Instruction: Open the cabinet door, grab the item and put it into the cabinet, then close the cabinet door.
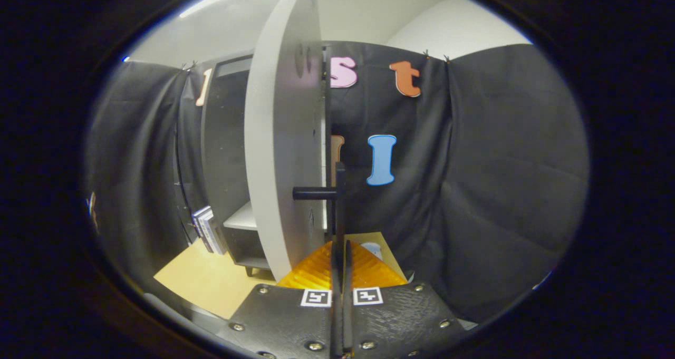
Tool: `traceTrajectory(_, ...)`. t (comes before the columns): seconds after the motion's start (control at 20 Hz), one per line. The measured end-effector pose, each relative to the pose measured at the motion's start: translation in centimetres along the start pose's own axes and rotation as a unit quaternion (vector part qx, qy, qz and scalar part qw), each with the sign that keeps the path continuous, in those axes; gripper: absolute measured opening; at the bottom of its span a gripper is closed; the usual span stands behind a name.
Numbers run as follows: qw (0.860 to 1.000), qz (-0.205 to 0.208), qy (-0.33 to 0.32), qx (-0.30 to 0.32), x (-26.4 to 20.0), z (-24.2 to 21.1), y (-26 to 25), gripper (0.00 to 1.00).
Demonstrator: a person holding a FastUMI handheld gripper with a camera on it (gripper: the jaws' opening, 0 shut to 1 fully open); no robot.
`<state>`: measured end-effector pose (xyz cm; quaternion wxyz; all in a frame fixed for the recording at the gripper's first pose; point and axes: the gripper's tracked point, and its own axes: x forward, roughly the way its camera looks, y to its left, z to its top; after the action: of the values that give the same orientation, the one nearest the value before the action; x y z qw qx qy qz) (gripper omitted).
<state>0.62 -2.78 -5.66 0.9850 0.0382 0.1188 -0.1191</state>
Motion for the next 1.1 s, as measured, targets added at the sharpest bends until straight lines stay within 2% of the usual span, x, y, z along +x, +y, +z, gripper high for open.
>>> traceTrajectory(0.2,1.000,-0.009,0.006,-0.002,0.0,-0.3,-0.3,0.01)
traceTrajectory(0.4,0.999,-0.042,0.010,-0.022,0.2,-0.6,-0.9,0.01)
traceTrajectory(0.55,0.996,-0.082,0.015,-0.042,0.0,-0.5,-2.0,0.01)
traceTrajectory(0.85,0.992,-0.122,0.011,-0.021,-1.5,-0.9,-2.0,0.01)
traceTrajectory(0.95,0.992,-0.126,0.010,-0.014,-1.7,-0.8,-2.0,0.01)
traceTrajectory(1.1,0.994,-0.111,0.001,-0.009,-2.7,-1.0,0.5,0.01)
